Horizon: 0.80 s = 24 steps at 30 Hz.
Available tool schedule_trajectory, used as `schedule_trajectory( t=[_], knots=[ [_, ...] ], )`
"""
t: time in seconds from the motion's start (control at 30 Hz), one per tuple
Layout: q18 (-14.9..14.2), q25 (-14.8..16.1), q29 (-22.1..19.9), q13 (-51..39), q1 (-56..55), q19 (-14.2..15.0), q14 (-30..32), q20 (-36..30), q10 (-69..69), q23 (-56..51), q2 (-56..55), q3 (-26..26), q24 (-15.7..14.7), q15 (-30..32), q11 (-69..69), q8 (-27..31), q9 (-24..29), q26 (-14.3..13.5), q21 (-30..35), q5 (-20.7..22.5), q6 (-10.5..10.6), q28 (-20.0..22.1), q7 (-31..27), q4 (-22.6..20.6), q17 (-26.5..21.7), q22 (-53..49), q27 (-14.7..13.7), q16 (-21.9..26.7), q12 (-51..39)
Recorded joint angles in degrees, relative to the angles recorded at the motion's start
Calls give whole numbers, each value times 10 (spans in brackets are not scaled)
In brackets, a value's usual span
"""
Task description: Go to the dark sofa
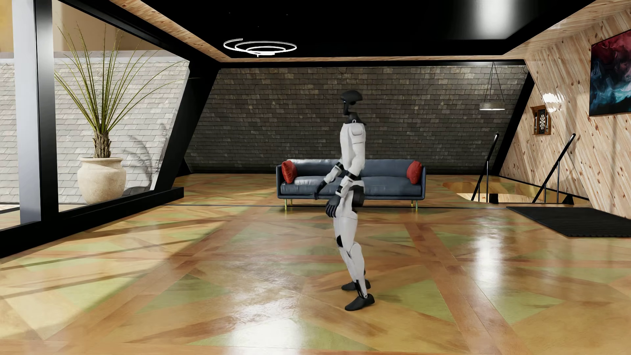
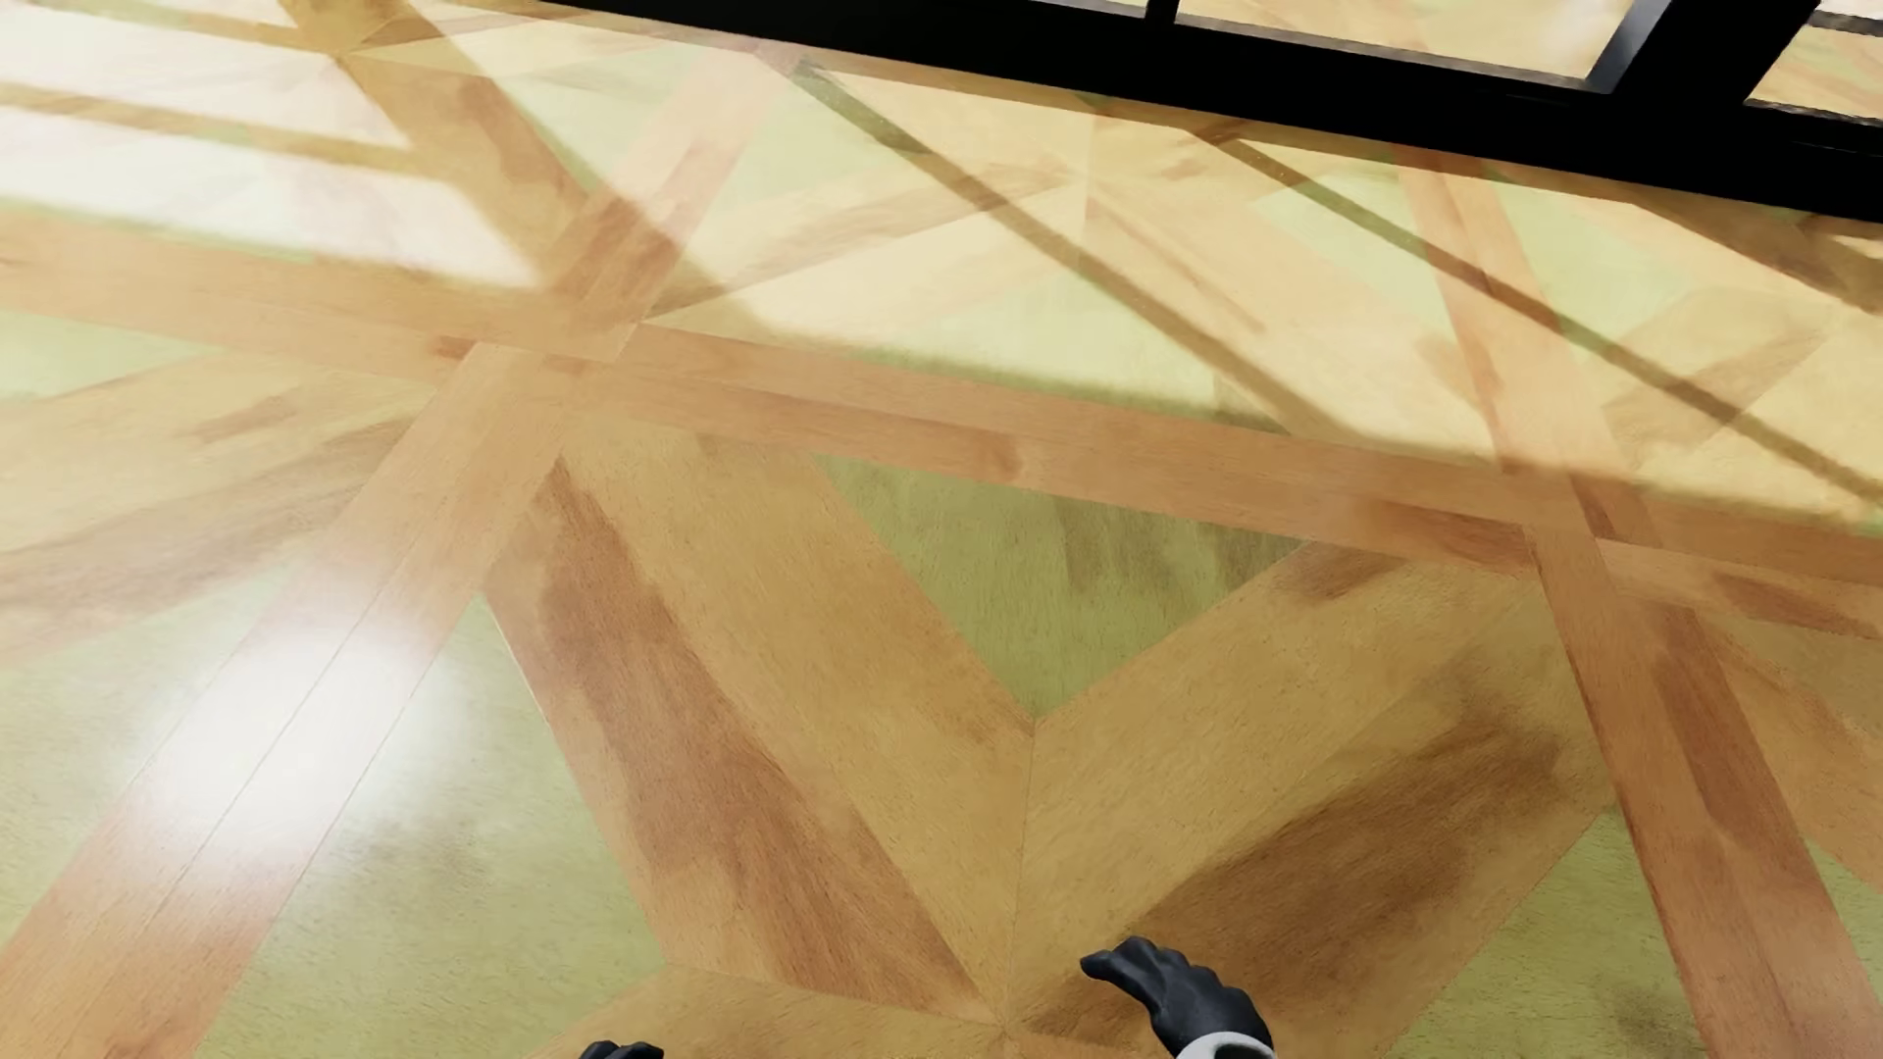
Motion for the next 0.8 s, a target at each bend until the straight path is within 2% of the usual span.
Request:
schedule_trajectory(
  t=[0.03,0.07,0.1,0.2,0.27,0.33,0.4,0.43,0.47,0.5,0.53,0.57,0.63,0.67,0.7,0.73,0.77,0.8],
  knots=[
    [-7,-10,0,-3,10,17,4,4,-11,7,24,-1,-10,22,-49,-100,-4,8,6,-17,-1,-1,23,4,9,-7,9,4,6],
    [-15,-17,1,-7,19,49,6,11,-17,16,35,-4,-22,56,-81,-144,-7,15,12,-18,0,2,46,10,14,-14,16,7,11],
    [-24,-21,3,-10,31,43,9,19,-23,26,37,-8,-33,54,-105,-147,-9,21,19,-6,0,7,70,16,17,-21,21,9,17],
    [-53,-13,5,-4,70,34,30,20,-35,53,38,-20,-50,47,-149,-85,-13,31,25,43,5,19,134,42,20,-20,17,19,24],
    [-76,8,11,9,85,20,42,-3,-20,75,40,-28,-36,39,-159,-54,-16,39,14,77,10,6,164,74,21,-2,9,29,12],
    [-91,10,13,18,88,2,54,-7,32,101,35,-35,-25,27,-157,-21,-17,35,9,117,18,4,187,126,23,12,20,34,-3],
    [-68,0,10,9,68,-19,67,2,151,142,24,-38,-28,0,-127,15,-9,22,13,166,30,11,190,217,34,-2,36,42,-7],
    [-23,-7,10,4,55,-29,73,3,220,156,22,-37,-32,-12,-113,32,-2,18,18,196,40,12,186,271,43,-14,42,46,-9],
    [17,-12,11,-1,41,-38,50,4,278,165,26,-35,-36,-20,-106,51,6,14,22,228,52,14,172,315,48,-29,42,48,-9],
    [34,-15,10,-7,8,-47,15,6,322,171,32,-29,-40,-24,-103,77,14,10,24,258,63,18,117,325,49,-45,40,46,-7],
    [17,-12,8,-11,-32,-54,-6,9,350,174,39,-22,-44,-27,-98,108,20,8,20,281,71,23,43,304,50,-58,43,40,-3],
    [13,1,9,-14,-60,-60,-17,12,356,172,43,-18,-49,-29,-94,139,23,6,4,298,78,26,-5,275,53,-68,47,31,4],
    [21,58,28,-7,-103,-69,-45,7,325,128,52,-12,-51,-30,-86,201,27,-2,-62,321,86,12,-86,195,63,-78,44,16,14],
    [28,86,37,4,-126,-73,-54,1,299,87,59,-8,-44,-30,-85,232,29,-10,-93,330,89,2,-136,142,65,-79,24,14,16],
    [23,96,30,10,-147,-77,-59,-10,269,45,67,-7,-33,-29,-87,262,31,-8,-110,337,90,-7,-191,83,65,-80,-3,9,12],
    [18,85,-4,16,-165,-80,-56,-17,236,3,76,-6,-24,-27,-91,291,33,-7,-115,342,90,-13,-247,22,61,-79,-39,5,11],
    [6,68,-62,21,-181,-85,-43,-23,201,-36,85,-8,-17,-27,-93,318,35,-5,-119,347,90,-16,-295,-30,60,-77,-75,3,13],
    [7,61,-120,25,-196,-89,-20,-28,162,-65,93,-11,-13,-26,-96,341,37,-5,-124,352,90,-19,-304,-58,64,-74,-107,3,17]
  ],
)
